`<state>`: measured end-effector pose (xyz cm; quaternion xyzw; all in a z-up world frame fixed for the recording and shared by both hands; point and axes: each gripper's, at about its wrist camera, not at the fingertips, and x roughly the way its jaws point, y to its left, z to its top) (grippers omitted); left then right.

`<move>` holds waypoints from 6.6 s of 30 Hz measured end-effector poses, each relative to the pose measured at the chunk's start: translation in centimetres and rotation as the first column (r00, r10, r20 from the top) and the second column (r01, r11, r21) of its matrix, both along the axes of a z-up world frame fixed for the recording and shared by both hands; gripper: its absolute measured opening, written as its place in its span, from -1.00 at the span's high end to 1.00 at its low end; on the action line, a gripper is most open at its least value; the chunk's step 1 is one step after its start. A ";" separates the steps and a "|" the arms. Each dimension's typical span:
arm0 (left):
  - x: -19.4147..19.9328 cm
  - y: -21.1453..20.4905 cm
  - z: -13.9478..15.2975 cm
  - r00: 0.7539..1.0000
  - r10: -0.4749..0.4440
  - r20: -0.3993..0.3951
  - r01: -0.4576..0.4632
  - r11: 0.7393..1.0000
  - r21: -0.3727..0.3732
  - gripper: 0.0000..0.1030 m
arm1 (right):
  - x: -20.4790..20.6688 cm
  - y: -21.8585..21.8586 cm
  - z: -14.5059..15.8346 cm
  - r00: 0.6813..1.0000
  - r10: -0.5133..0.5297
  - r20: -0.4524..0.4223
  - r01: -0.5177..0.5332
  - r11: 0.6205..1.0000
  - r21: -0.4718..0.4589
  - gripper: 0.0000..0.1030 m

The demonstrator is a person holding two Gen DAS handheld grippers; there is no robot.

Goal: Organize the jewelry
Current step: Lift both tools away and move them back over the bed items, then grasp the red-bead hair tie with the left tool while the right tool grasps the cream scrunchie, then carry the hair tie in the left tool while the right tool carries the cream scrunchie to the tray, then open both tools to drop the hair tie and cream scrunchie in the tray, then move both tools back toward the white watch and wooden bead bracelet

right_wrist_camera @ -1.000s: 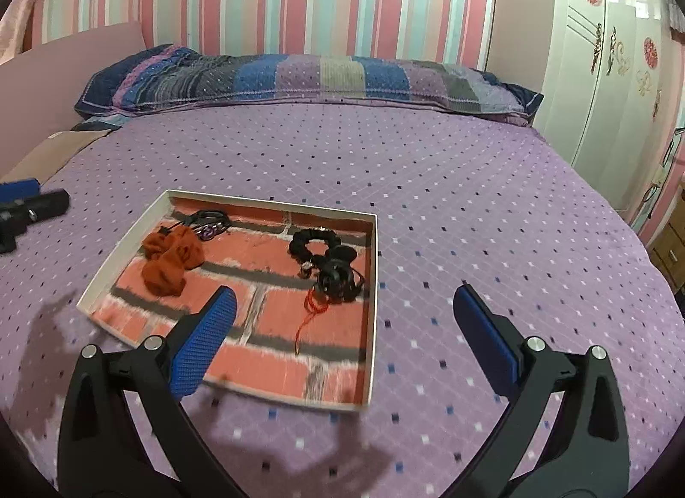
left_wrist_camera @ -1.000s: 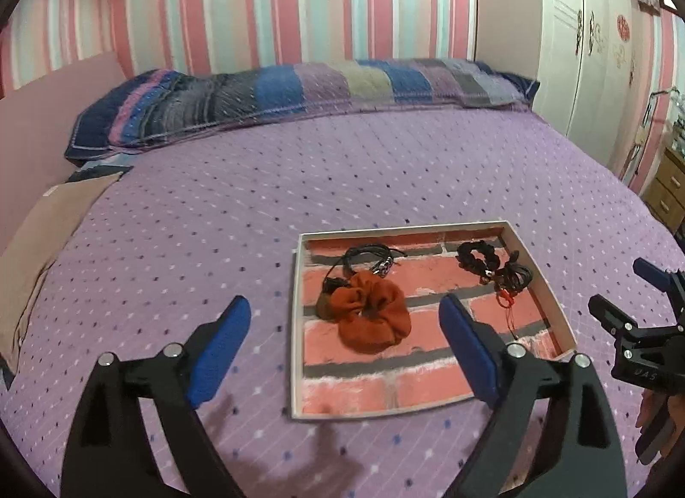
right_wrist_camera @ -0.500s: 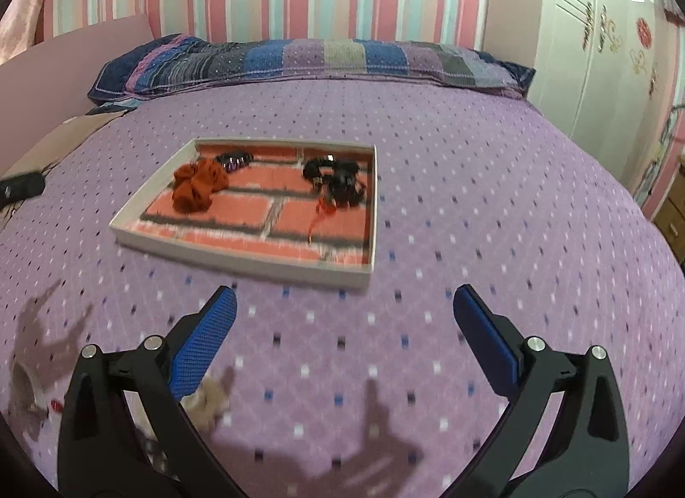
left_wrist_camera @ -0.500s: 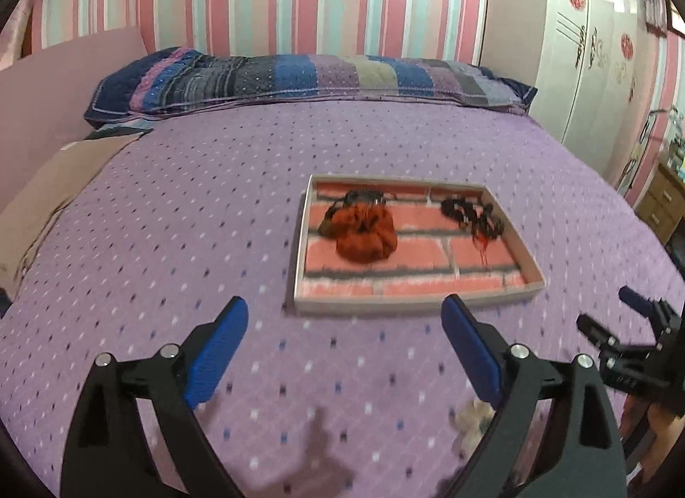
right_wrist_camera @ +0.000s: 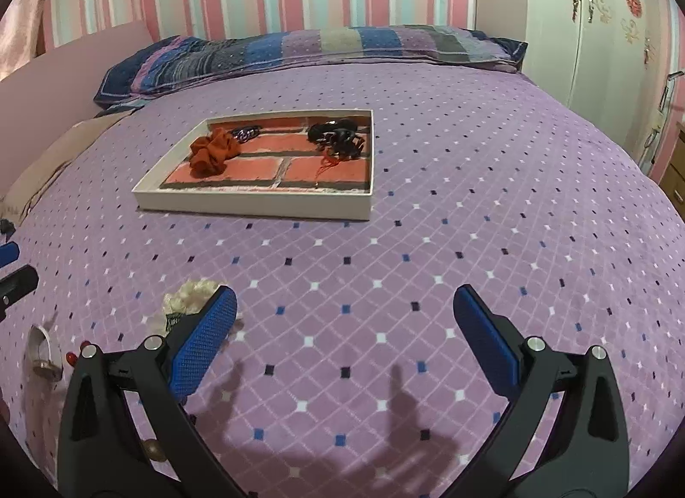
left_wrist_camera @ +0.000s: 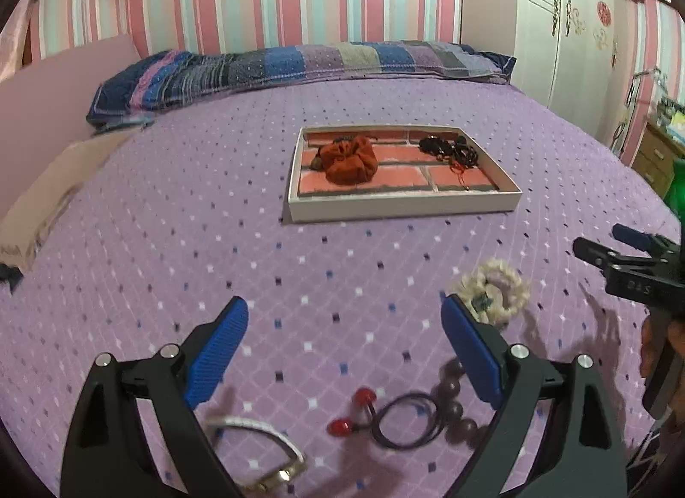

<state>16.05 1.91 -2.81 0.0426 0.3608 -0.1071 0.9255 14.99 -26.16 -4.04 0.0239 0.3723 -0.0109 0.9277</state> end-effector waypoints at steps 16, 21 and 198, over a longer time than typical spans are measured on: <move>-2.7 0.5 -3.8 0.998 -0.006 -0.057 0.006 1.000 -0.013 -0.71 | -0.2 1.6 -1.5 0.999 0.048 -0.021 -0.049 0.999 -0.019 -0.91; -3.2 -0.8 -4.9 0.999 -0.033 -0.024 0.035 0.996 0.078 -0.66 | 0.4 1.9 -1.8 0.998 0.059 -0.028 -0.060 0.998 -0.032 -0.91; -3.6 7.0 3.1 0.988 0.128 0.087 -0.130 0.991 0.018 -0.81 | -6.2 4.2 1.9 0.997 -0.009 0.080 0.011 1.000 -0.020 -0.92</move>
